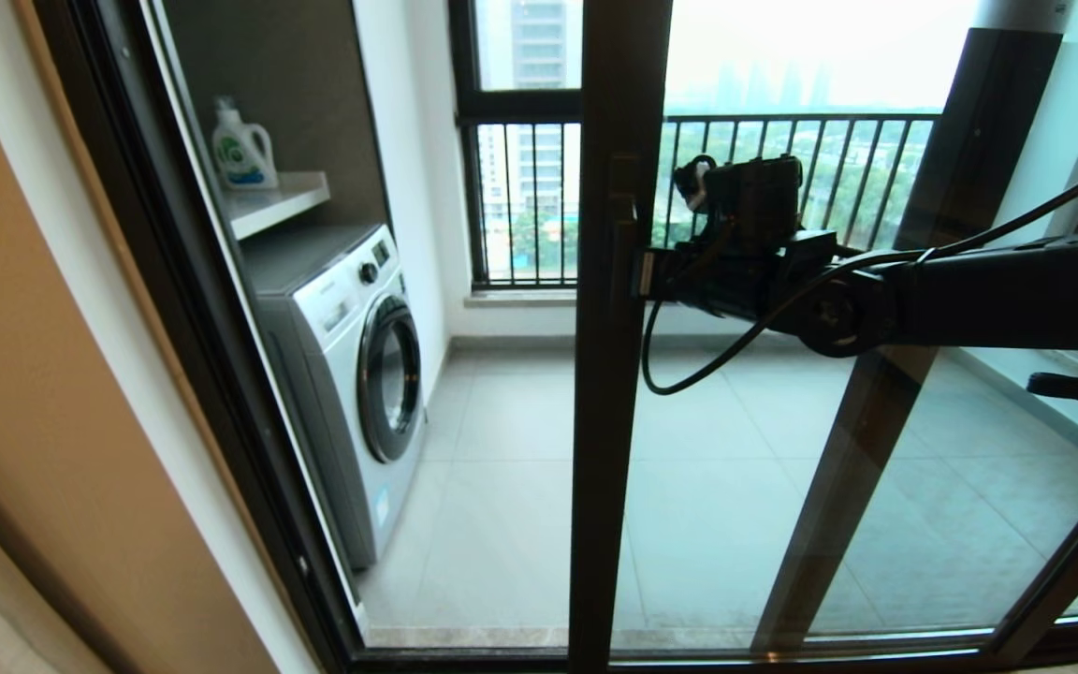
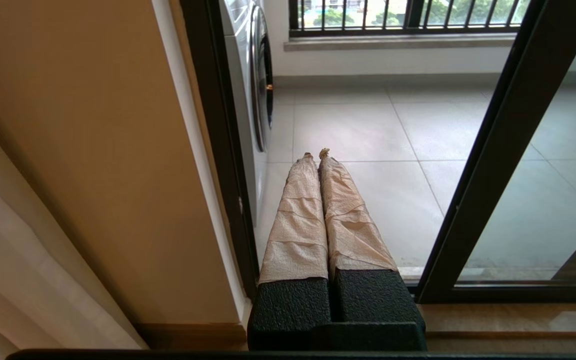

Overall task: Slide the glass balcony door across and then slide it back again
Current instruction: Close the slid door

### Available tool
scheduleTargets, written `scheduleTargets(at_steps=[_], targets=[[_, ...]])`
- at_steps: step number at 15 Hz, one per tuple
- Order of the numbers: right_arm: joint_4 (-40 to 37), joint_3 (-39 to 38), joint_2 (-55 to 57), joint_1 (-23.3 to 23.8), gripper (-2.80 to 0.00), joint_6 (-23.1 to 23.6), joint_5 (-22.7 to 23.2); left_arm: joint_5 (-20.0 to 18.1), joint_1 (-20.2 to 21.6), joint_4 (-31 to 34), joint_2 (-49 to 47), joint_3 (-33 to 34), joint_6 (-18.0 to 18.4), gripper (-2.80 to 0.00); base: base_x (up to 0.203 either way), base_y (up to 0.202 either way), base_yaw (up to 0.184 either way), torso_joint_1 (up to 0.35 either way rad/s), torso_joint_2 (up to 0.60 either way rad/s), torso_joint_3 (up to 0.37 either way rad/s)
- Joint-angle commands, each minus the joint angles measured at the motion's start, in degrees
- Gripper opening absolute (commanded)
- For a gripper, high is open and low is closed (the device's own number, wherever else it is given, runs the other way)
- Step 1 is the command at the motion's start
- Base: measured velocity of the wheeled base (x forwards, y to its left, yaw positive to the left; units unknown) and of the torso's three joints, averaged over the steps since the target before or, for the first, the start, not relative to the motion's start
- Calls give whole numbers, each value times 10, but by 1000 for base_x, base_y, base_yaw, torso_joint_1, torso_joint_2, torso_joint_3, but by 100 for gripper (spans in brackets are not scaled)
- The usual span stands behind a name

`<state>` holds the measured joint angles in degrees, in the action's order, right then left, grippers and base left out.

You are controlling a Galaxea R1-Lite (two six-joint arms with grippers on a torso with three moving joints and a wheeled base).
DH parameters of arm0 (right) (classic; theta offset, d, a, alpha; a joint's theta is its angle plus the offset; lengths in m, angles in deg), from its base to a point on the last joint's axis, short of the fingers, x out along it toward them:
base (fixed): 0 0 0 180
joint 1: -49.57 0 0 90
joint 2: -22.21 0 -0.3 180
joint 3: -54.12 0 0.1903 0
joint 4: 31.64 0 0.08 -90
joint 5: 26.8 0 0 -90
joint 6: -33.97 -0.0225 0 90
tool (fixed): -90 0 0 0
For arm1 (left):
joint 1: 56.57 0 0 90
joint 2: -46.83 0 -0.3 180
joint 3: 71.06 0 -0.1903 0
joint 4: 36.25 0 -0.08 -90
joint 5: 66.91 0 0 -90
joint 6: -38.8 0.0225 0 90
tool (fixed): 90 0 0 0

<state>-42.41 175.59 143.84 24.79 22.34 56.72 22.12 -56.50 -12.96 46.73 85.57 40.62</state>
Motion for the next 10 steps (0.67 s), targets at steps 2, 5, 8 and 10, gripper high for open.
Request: scheduleTargets(at_steps=[2, 5, 8, 10], targets=[[-1, 0, -1, 1, -280, -6, -5, 0, 0, 0, -1, 0, 0, -280, 0, 0, 0, 0, 0, 0], [-2, -10, -13, 1, -280, -15, -6, 0, 0, 0, -1, 0, 0, -280, 0, 0, 0, 0, 0, 0], [-2, -29, -32, 2, -280, -15, -6, 0, 0, 0, -1, 0, 0, -280, 0, 0, 0, 0, 0, 0], [-2, -41, -41, 2, -280, -18, -6, 0, 0, 0, -1, 0, 0, -280, 0, 0, 0, 0, 0, 0]])
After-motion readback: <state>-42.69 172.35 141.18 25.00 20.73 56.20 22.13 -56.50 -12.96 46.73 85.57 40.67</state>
